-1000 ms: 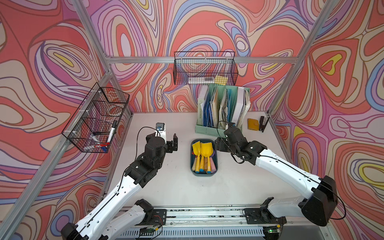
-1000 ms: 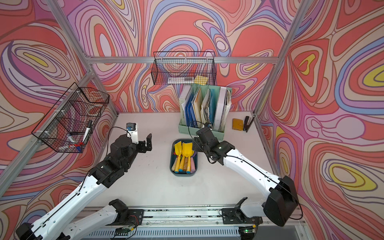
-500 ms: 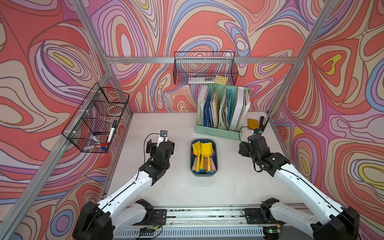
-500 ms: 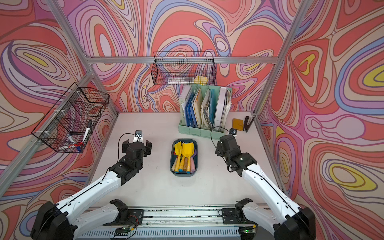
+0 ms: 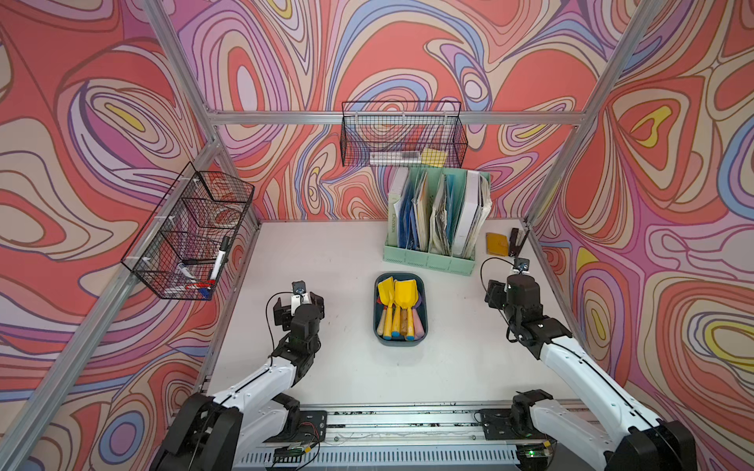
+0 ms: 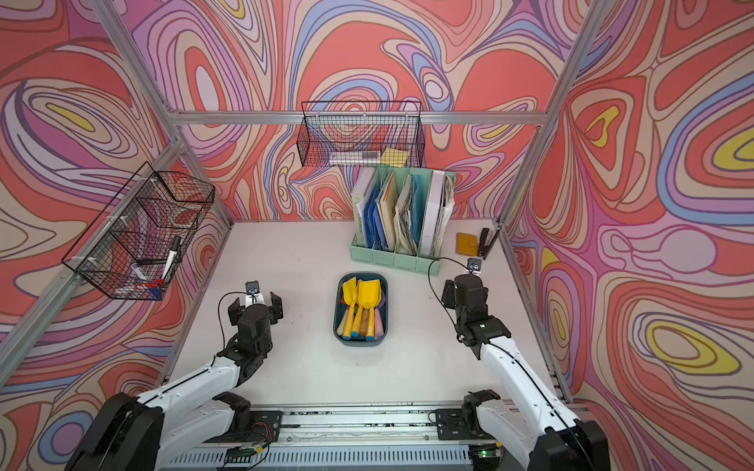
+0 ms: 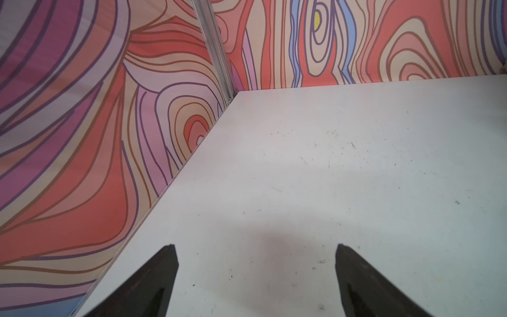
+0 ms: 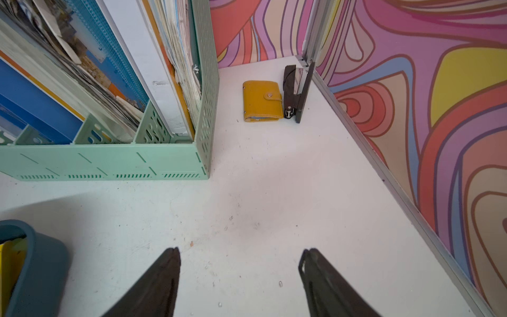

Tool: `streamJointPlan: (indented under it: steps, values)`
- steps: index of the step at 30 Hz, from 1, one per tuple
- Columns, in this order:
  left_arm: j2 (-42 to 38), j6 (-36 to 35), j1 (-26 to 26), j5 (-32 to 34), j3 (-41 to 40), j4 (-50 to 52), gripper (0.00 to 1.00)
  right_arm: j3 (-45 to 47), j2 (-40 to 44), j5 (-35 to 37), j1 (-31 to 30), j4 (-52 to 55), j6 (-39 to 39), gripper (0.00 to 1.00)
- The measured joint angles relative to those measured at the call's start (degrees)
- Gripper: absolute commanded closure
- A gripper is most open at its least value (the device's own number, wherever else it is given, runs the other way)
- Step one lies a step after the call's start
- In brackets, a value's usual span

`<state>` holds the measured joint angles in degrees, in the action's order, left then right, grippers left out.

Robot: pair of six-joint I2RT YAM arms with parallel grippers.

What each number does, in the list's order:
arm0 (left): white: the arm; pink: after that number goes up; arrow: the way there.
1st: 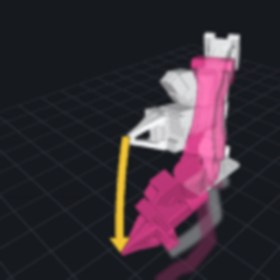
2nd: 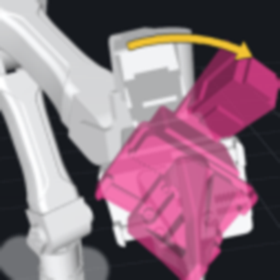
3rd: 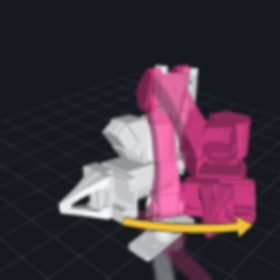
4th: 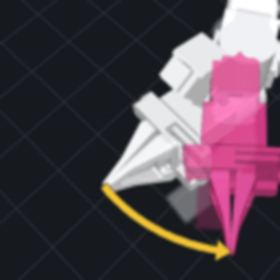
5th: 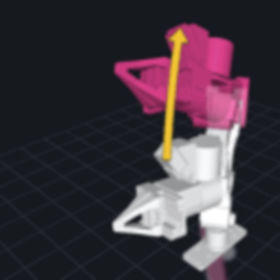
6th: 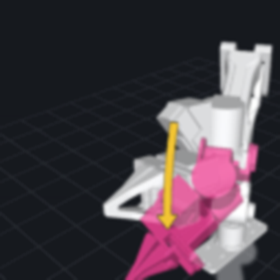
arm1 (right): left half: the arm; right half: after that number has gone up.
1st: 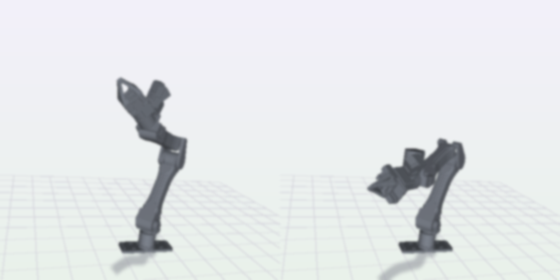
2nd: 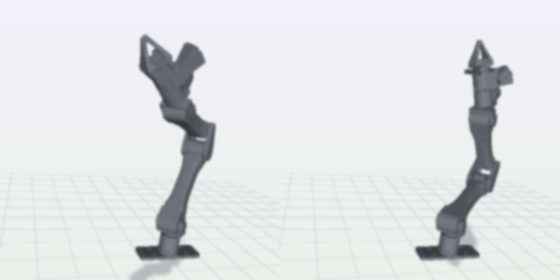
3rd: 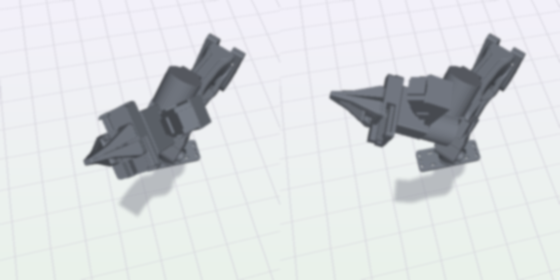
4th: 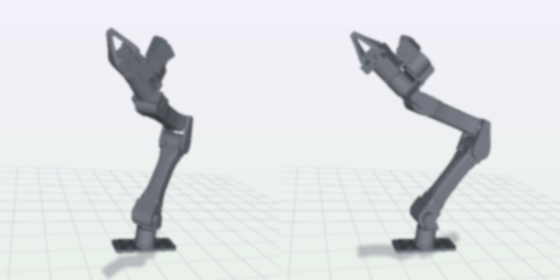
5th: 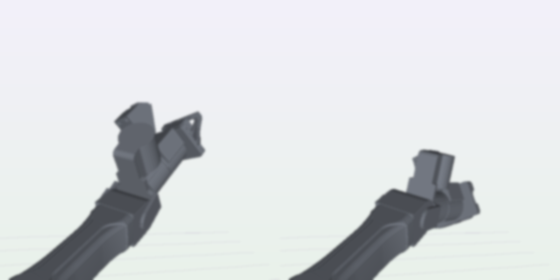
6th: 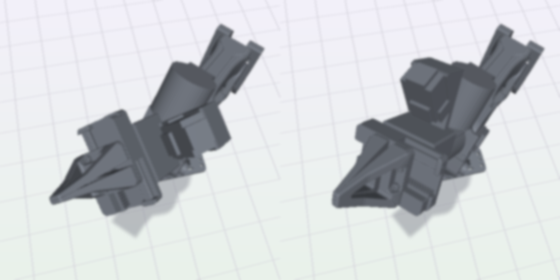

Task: Put the shovel into the storage box
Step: Reset both arms

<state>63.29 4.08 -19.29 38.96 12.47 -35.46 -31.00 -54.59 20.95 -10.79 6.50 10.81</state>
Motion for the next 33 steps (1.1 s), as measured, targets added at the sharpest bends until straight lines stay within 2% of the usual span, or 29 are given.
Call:
streamJointPlan:
  steps: [4,8,12,18,22,24,26,28,30,32,33]
  values:
    - [6.05,0.07,1.95,-4.87,-5.01,-11.23,0.03,11.21,1.92,-1.25,0.68,-15.72,-4.37,0.28]
    - [9.88,0.52,5.40,-10.25,-6.29,-19.26,0.02,18.91,0.17,-1.97,0.96,-29.83,-7.04,0.28]
    - [9.07,2.21,9.14,-16.22,-5.18,-19.91,0.03,21.81,-5.53,-2.93,1.07,-43.45,-8.72,0.29]
    - [6.60,2.25,11.82,-23.47,-4.81,-19.26,0.05,21.66,-20.41,-4.59,1.14,-59.89,-10.23,0.29]
    - [0.92,-0.48,12.02,-23.41,-4.59,-17.57,0.01,21.20,-27.47,-6.05,1.42,-68.00,-11.28,0.29]
    - [3.48,-0.68,13.44,-23.43,-4.59,-21.24,0.02,20.09,-30.93,-7.17,1.84,-71.38,-12.39,0.29]
    - [9.25,-0.66,15.23,-23.63,-4.55,-24.65,0.02,18.78,-35.65,-8.55,3.13,-76.24,-12.87,0.29]
    - [19.12,-0.94,16.04,-24.37,-4.33,-30.05,0.02,17.38,-42.01,-10.14,5.03,-81.02,-13.00,0.29]
    - [25.55,-1.36,16.24,-25.86,-3.58,-31.63,0.01,16.22,-43.71,-12.55,6.56,-79.03,-12.94,0.29]
    - [26.01,-1.42,16.33,-27.08,-2.01,-27.58,0.01,14.08,-43.63,-14.67,7.89,-76.87,-12.70,0.26]
    - [25.64,-1.70,16.39,-27.69,-0.20,-25.79,0.01,11.89,-43.45,-16.04,8.66,-74.34,-12.48,0.18]
